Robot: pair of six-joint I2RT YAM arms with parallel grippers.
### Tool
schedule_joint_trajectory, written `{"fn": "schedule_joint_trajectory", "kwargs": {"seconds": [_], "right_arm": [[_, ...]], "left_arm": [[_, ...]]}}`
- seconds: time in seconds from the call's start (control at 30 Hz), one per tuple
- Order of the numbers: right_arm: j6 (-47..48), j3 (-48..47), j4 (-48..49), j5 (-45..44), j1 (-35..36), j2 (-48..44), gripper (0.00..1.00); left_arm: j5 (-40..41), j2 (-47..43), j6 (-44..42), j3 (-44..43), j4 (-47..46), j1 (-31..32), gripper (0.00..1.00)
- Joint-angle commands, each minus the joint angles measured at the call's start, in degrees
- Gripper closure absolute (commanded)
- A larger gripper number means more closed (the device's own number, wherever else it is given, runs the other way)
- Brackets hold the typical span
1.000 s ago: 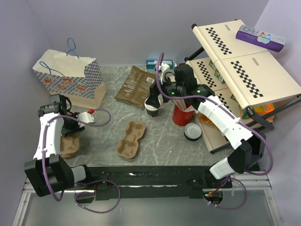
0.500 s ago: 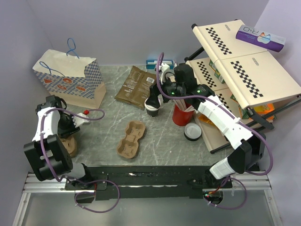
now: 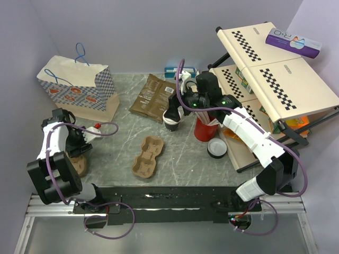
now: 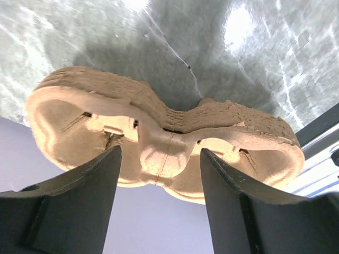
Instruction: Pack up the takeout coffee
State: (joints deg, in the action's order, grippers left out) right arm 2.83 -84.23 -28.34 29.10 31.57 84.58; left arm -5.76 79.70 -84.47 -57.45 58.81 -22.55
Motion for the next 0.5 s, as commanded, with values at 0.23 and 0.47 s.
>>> {"fn": "schedule_joint_trajectory", "kwargs": {"seconds": [0.23,0.47], "right_arm": [[1.39,-1.73,-0.84,-1.42,-1.6,-1.34,0.01],[3.67,-4.63,-6.2,-1.5,-7.22,-4.15,0.01]], "left_arm": [[-22.35,-8.86,17.1,-12.86,9.67,19.08,0.29],[-28.34,-10.63,34.44,-6.11,-10.54,46.85,0.23]]}}
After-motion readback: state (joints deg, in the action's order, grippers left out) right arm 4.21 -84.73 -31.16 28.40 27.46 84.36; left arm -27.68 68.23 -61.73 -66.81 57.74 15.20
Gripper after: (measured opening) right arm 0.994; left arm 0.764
